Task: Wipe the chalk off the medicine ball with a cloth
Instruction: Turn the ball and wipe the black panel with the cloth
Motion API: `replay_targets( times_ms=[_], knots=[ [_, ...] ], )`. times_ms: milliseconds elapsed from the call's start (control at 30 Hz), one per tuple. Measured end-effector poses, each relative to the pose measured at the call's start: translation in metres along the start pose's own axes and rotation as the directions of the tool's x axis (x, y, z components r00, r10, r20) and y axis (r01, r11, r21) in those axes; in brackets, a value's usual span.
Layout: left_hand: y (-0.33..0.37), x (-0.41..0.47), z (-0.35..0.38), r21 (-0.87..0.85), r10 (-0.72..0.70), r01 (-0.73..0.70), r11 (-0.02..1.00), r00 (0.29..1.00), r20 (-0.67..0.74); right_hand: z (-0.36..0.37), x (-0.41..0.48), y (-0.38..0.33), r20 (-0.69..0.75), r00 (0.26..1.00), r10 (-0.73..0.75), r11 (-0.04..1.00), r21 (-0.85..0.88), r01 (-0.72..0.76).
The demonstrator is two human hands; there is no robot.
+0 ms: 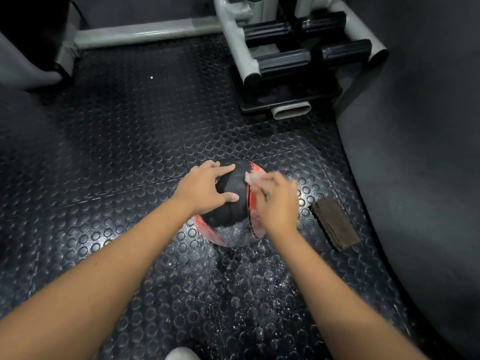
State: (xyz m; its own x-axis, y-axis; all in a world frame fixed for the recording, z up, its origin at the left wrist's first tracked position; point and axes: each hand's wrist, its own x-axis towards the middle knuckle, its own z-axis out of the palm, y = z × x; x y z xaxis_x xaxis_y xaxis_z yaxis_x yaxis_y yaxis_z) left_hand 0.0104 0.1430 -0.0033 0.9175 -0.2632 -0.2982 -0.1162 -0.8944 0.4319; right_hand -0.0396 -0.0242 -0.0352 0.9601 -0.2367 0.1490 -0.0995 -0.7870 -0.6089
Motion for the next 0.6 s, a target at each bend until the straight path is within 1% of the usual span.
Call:
replay_targets(
  times_ms=[100, 167, 233, 300, 400, 467, 600],
  knots=[
    [-0.003, 0.001, 0.001, -0.02, 0.003, -0.003, 1.0, 1.0, 0.003, -0.001, -0.047, 0.002, -0.03, 0.998, -0.062, 0.996, 0.056, 0.064],
    [-0.004, -0.002, 0.003, -0.017, 0.02, -0.019, 1.0, 1.0, 0.003, 0.002, -0.05, 0.007, -0.072, 0.992, -0.103, 0.992, 0.063, 0.108],
    [-0.003, -0.004, 0.003, 0.003, 0.025, -0.025, 1.0, 1.0, 0.005, 0.004, -0.034, 0.006, -0.081, 0.995, -0.059, 0.995, 0.075, 0.065],
    [-0.003, -0.004, 0.002, 0.02, 0.011, -0.011, 1.0, 1.0, 0.009, 0.006, -0.011, 0.001, -0.055, 0.998, 0.01, 0.996, 0.084, -0.006],
    [-0.006, -0.002, 0.0, 0.009, -0.015, 0.015, 1.0, 1.0, -0.001, 0.007, 0.017, -0.002, -0.006, 0.996, 0.092, 0.985, 0.144, -0.09],
    [-0.007, -0.001, -0.002, -0.015, -0.034, 0.033, 0.999, 0.999, -0.017, 0.003, 0.011, -0.003, 0.009, 0.996, 0.084, 0.984, 0.156, -0.085],
    [-0.012, 0.001, -0.004, -0.065, -0.044, 0.043, 0.997, 0.999, -0.021, 0.001, -0.05, 0.001, -0.008, 1.0, 0.001, 0.992, 0.124, 0.0]
  ],
)
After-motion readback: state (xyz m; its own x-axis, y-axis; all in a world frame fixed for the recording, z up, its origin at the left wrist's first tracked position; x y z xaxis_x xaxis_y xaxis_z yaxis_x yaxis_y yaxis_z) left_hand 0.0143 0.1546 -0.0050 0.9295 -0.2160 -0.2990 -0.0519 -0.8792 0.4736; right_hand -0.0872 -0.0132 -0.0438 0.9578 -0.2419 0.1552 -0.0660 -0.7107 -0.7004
